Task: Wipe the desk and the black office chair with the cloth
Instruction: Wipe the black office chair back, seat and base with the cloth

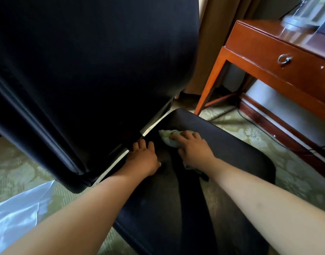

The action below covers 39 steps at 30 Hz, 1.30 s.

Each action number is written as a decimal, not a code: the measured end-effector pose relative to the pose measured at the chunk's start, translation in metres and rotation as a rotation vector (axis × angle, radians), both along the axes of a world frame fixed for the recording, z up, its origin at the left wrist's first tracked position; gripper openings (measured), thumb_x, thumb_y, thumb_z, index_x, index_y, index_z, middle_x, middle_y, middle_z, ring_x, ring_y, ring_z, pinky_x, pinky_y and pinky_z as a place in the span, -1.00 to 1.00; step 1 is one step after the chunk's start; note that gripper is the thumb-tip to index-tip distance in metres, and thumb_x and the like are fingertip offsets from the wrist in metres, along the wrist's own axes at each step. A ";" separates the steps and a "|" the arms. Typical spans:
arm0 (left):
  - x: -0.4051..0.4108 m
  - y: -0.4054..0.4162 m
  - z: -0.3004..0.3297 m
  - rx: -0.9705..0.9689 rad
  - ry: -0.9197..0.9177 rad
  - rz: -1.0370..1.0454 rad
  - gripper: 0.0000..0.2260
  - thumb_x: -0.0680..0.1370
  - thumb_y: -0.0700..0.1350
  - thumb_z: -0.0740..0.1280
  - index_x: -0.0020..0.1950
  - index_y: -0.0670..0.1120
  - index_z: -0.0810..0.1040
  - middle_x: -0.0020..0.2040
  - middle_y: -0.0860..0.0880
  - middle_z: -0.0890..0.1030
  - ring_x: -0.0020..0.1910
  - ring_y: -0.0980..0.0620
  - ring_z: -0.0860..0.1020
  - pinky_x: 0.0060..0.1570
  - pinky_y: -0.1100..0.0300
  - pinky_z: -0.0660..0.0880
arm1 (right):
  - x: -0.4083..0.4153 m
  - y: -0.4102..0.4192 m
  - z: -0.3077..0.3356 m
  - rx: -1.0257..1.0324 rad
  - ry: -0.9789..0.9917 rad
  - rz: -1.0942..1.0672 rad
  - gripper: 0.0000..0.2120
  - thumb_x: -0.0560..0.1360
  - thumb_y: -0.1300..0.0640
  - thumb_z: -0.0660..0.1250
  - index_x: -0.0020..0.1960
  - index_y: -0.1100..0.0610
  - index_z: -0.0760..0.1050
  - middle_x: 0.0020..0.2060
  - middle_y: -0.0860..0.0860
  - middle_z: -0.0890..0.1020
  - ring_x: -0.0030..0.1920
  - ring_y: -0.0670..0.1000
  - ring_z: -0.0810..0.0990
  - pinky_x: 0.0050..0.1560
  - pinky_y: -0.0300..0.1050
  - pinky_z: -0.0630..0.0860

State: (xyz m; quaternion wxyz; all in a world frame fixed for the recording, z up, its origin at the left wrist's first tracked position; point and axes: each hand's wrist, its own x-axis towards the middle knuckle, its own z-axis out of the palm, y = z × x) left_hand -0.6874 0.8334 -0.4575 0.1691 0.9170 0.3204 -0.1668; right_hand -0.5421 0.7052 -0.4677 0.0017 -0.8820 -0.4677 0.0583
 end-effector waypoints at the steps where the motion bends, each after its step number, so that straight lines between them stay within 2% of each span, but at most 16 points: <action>1: 0.002 0.002 -0.002 0.000 0.007 -0.002 -0.28 0.57 0.19 0.32 0.56 -0.10 0.06 0.54 -0.19 0.08 0.51 -0.24 0.10 0.46 -0.08 0.23 | 0.015 0.006 -0.002 0.002 0.003 -0.058 -0.47 0.60 -0.02 0.19 0.55 -0.18 0.22 0.40 0.02 0.36 0.36 0.23 0.34 0.25 0.14 0.41; 6: 0.011 0.006 -0.005 0.017 0.065 -0.038 -0.23 0.57 0.18 0.31 0.58 -0.11 -0.02 0.54 -0.18 0.06 0.52 -0.23 0.09 0.46 -0.07 0.21 | 0.073 0.038 -0.006 0.070 0.062 -0.334 -0.54 0.61 -0.01 0.20 0.50 -0.20 0.28 0.36 0.03 0.37 0.34 0.21 0.33 0.26 0.19 0.36; 10: 0.021 0.007 -0.005 0.030 0.121 -0.053 -0.21 0.58 0.17 0.31 0.59 -0.12 -0.08 0.54 -0.17 0.04 0.53 -0.21 0.05 0.46 -0.06 0.19 | 0.069 0.053 -0.012 0.086 0.028 -0.436 -0.53 0.58 -0.01 0.22 0.48 -0.12 0.31 0.35 0.05 0.37 0.34 0.25 0.33 0.28 0.21 0.32; 12: 0.023 0.008 -0.002 0.026 0.137 -0.063 -0.18 0.57 0.17 0.33 0.60 -0.11 -0.10 0.55 -0.16 0.03 0.54 -0.20 0.04 0.47 -0.07 0.20 | 0.056 0.048 -0.010 0.052 -0.016 -0.358 -0.49 0.57 -0.02 0.23 0.51 -0.11 0.28 0.37 0.05 0.36 0.34 0.25 0.34 0.27 0.18 0.33; 17: 0.020 0.011 0.001 -0.013 0.131 -0.036 -0.15 0.56 0.13 0.34 0.60 -0.13 -0.13 0.56 -0.15 0.01 0.54 -0.20 0.03 0.48 -0.06 0.18 | -0.020 0.051 -0.011 0.065 0.017 0.070 -0.50 0.55 -0.04 0.22 0.49 -0.17 0.30 0.36 0.01 0.39 0.33 0.22 0.37 0.27 0.14 0.38; 22: 0.018 0.005 0.002 0.013 0.135 -0.044 -0.20 0.58 0.16 0.30 0.60 -0.14 -0.09 0.56 -0.15 0.01 0.54 -0.19 0.04 0.46 -0.06 0.21 | 0.011 0.053 -0.003 0.014 -0.013 0.263 -0.47 0.58 -0.04 0.23 0.54 -0.17 0.27 0.33 0.03 0.41 0.30 0.19 0.39 0.20 0.08 0.41; 24: 0.024 0.007 0.004 0.020 0.174 -0.044 -0.18 0.57 0.16 0.34 0.59 -0.13 -0.08 0.57 -0.14 -0.01 0.54 -0.19 0.03 0.43 -0.07 0.28 | 0.038 0.055 -0.003 -0.018 -0.041 0.204 -0.46 0.59 -0.04 0.23 0.56 -0.18 0.24 0.36 0.03 0.39 0.32 0.18 0.37 0.20 0.07 0.42; 28: 0.050 0.016 0.011 0.073 0.266 -0.098 0.00 0.45 0.19 0.48 0.62 0.00 -0.16 0.57 -0.14 0.01 0.52 -0.23 0.13 0.34 -0.11 0.41 | 0.101 0.061 -0.005 0.026 -0.016 -0.105 -0.50 0.62 0.00 0.21 0.54 -0.22 0.26 0.39 0.03 0.36 0.35 0.21 0.36 0.21 0.13 0.45; 30: 0.065 0.024 0.016 0.088 0.339 -0.147 0.12 0.39 0.22 0.53 0.61 0.11 -0.26 0.59 -0.16 -0.03 0.51 -0.28 0.19 0.29 -0.14 0.46 | 0.129 0.064 -0.007 0.029 -0.006 -0.220 -0.53 0.62 0.00 0.20 0.51 -0.23 0.29 0.34 0.04 0.38 0.32 0.21 0.38 0.22 0.15 0.45; 34: 0.087 0.033 0.014 0.092 0.433 -0.189 0.21 0.31 0.24 0.57 0.59 0.17 -0.32 0.60 -0.20 -0.14 0.47 -0.34 0.28 0.23 -0.17 0.51 | 0.169 0.068 -0.011 0.004 0.055 -0.461 -0.53 0.61 0.03 0.21 0.49 -0.25 0.30 0.34 0.12 0.38 0.36 0.26 0.33 0.33 0.21 0.39; 36: 0.090 0.034 0.011 0.095 0.429 -0.186 0.22 0.30 0.23 0.59 0.59 0.19 -0.31 0.60 -0.21 -0.14 0.48 -0.34 0.24 0.24 -0.19 0.51 | 0.173 0.069 -0.007 -0.046 0.080 -0.493 -0.52 0.60 0.05 0.20 0.49 -0.23 0.31 0.34 0.11 0.39 0.37 0.26 0.32 0.33 0.20 0.37; 39: 0.088 0.035 0.010 0.078 0.421 -0.177 0.22 0.29 0.21 0.60 0.58 0.21 -0.31 0.60 -0.21 -0.15 0.50 -0.34 0.19 0.25 -0.21 0.49 | 0.153 0.071 0.000 -0.071 -0.057 -0.353 -0.58 0.59 0.02 0.24 0.44 -0.10 0.39 0.29 0.06 0.40 0.28 0.24 0.42 0.18 0.11 0.44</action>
